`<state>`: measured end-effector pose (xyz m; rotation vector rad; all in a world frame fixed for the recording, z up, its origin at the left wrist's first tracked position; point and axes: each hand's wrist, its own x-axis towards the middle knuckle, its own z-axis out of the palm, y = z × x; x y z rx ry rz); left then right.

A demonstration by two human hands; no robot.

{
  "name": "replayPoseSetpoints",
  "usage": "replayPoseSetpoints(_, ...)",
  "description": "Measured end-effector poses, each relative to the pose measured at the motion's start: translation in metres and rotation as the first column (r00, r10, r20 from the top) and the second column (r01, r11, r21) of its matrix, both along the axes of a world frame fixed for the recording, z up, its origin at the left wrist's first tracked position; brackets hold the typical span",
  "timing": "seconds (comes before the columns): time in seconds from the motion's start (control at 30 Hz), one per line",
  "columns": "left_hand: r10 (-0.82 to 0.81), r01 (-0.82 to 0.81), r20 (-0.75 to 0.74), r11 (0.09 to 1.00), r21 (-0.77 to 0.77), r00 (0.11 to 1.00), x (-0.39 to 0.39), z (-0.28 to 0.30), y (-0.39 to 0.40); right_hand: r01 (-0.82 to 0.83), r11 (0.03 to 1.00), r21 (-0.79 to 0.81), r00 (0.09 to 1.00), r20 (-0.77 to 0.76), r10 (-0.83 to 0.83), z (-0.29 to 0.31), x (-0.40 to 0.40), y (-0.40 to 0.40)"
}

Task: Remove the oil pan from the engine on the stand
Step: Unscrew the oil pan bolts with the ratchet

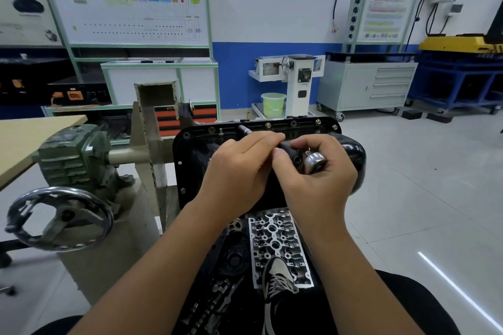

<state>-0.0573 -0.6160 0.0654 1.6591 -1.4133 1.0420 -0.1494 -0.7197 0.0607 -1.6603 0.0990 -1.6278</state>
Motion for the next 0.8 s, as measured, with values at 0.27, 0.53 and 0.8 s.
replayPoseSetpoints(0.27,0.09,-0.096,-0.049,0.985,-0.142,0.995,-0.006,0.002,-0.006,0.018,0.999,0.03,0.99,-0.144,-0.014,0.002,-0.003,0.006)
replayPoseSetpoints(0.53,0.039,-0.033,-0.071,0.996,0.087,0.997,-0.005,0.011,-0.002,0.117,0.993,-0.035,0.988,-0.098,-0.12,0.001,-0.003,-0.001)
replayPoseSetpoints(0.8,0.127,-0.122,-0.034,0.985,0.123,0.991,-0.008,0.016,-0.002,0.009,1.0,-0.022,0.996,-0.091,-0.01,0.003,-0.005,-0.005)
